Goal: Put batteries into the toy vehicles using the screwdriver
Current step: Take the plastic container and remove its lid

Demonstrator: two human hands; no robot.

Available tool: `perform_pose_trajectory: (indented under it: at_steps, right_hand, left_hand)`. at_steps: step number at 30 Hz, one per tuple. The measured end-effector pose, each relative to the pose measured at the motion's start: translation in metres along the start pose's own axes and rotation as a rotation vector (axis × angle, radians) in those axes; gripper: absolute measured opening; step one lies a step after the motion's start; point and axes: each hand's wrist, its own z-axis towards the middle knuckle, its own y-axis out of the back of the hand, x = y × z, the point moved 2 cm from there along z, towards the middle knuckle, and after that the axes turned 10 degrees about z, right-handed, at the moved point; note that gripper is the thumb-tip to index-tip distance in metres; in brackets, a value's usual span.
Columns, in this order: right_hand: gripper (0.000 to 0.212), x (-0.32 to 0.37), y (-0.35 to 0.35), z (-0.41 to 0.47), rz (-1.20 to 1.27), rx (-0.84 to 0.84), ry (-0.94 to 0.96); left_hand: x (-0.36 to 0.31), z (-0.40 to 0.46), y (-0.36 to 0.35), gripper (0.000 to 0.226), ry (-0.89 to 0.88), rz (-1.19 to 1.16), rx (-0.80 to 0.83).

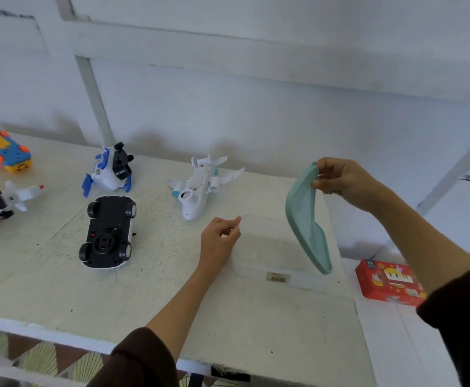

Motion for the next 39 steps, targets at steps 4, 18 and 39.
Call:
perform_pose_trajectory:
  at_steps: [4, 18, 39]
  right_hand:
    - [0.058, -0.003, 0.009, -0.001, 0.14, -0.016, -0.006]
    - [0.027, 0.028, 0.014, -0.034, 0.358, -0.197, 0.084]
    - [0.032, -0.073, -0.048, -0.129, -0.092, -0.39, -0.094]
  left_hand:
    - [-0.002, 0.002, -0.001, 0.02, 0.03, -0.009, 0.012]
    - [-0.001, 0.002, -0.003, 0.025, 0.056, -0.122, 0.035]
    - [-0.021, 0.003, 0.009, 0.021, -0.157, 0.183, 0.263]
